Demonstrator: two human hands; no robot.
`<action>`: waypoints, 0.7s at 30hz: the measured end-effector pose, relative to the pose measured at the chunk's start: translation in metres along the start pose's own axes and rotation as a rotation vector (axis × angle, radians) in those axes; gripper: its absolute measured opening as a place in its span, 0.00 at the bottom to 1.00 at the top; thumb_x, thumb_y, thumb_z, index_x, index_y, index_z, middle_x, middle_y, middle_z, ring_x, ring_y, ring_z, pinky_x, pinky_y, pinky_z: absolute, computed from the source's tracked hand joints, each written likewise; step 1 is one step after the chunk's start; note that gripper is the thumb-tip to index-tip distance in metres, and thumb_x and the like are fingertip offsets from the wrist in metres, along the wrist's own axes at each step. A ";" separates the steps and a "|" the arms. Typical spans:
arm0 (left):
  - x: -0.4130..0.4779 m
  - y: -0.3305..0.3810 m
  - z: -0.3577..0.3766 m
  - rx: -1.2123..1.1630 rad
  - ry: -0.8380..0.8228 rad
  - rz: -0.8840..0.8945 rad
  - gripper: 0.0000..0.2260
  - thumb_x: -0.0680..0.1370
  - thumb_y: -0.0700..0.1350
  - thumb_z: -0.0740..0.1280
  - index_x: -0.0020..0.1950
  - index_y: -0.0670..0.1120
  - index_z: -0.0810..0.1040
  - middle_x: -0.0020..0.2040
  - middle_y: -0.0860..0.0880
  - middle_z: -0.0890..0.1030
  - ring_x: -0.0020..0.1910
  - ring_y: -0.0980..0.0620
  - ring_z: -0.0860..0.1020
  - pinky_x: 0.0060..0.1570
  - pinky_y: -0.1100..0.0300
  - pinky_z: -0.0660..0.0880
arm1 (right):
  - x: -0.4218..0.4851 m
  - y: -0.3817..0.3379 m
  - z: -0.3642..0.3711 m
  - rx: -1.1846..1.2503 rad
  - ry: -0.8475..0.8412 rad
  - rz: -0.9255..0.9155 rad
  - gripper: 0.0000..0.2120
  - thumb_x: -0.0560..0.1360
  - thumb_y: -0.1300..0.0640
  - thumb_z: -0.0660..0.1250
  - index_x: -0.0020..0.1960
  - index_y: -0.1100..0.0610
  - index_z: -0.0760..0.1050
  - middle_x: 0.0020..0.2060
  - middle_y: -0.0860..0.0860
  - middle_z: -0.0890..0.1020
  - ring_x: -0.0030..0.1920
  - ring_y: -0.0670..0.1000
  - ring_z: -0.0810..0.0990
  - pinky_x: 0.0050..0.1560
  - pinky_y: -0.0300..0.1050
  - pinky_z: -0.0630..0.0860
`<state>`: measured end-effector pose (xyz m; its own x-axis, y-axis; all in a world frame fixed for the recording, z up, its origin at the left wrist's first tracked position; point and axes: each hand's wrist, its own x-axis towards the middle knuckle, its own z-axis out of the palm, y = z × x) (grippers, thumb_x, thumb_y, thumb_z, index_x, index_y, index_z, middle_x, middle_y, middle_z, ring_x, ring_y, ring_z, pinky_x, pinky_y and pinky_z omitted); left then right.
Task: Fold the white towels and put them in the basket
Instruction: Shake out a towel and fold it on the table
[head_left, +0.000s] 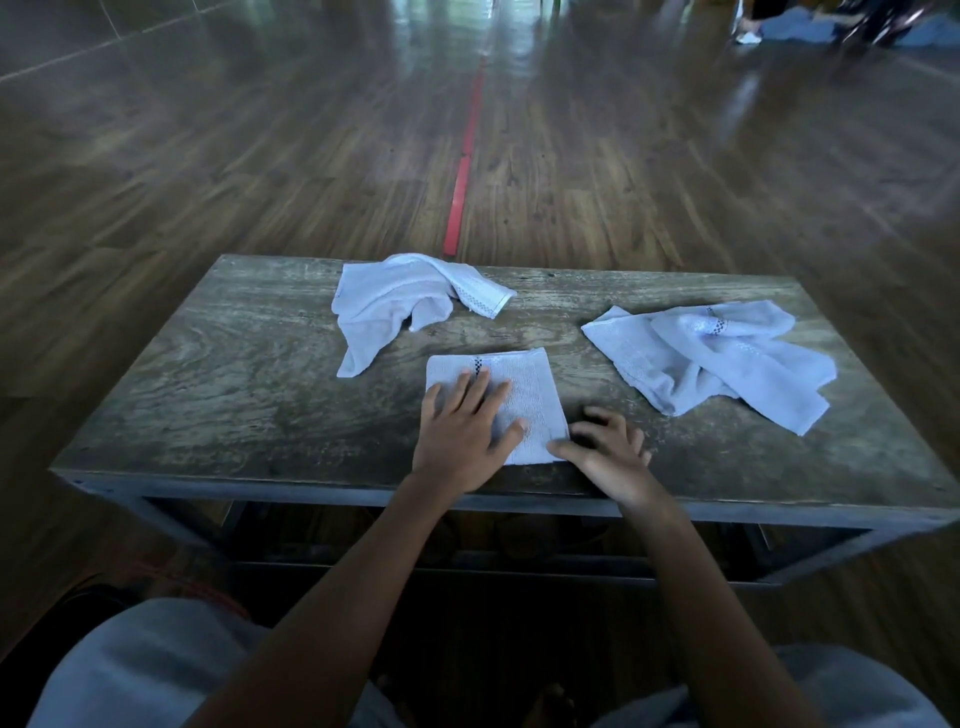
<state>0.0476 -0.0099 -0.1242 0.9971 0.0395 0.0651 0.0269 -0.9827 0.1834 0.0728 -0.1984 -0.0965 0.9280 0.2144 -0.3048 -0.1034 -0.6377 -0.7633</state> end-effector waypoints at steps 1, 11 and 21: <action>0.000 0.001 -0.001 -0.003 -0.012 -0.007 0.31 0.77 0.67 0.40 0.77 0.57 0.51 0.79 0.52 0.48 0.77 0.53 0.43 0.73 0.46 0.38 | -0.001 -0.001 0.000 -0.030 -0.010 -0.002 0.10 0.70 0.43 0.70 0.47 0.47 0.79 0.69 0.41 0.61 0.70 0.49 0.50 0.67 0.48 0.46; 0.002 0.004 -0.004 -0.002 -0.065 -0.034 0.29 0.78 0.65 0.43 0.78 0.56 0.46 0.79 0.52 0.44 0.77 0.52 0.40 0.73 0.44 0.36 | 0.000 0.001 0.002 -0.120 -0.032 -0.040 0.22 0.72 0.34 0.62 0.46 0.51 0.82 0.72 0.42 0.57 0.72 0.49 0.46 0.69 0.53 0.43; 0.000 -0.001 0.000 0.005 -0.019 0.025 0.33 0.74 0.58 0.31 0.78 0.52 0.47 0.79 0.52 0.46 0.77 0.52 0.42 0.73 0.48 0.38 | 0.007 0.001 0.013 -0.152 0.170 -0.014 0.24 0.75 0.39 0.62 0.37 0.59 0.80 0.64 0.44 0.65 0.66 0.50 0.57 0.67 0.50 0.50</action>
<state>0.0477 -0.0087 -0.1246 0.9986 0.0116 0.0513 0.0023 -0.9842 0.1771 0.0742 -0.1878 -0.1070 0.9772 0.1047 -0.1848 -0.0468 -0.7425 -0.6682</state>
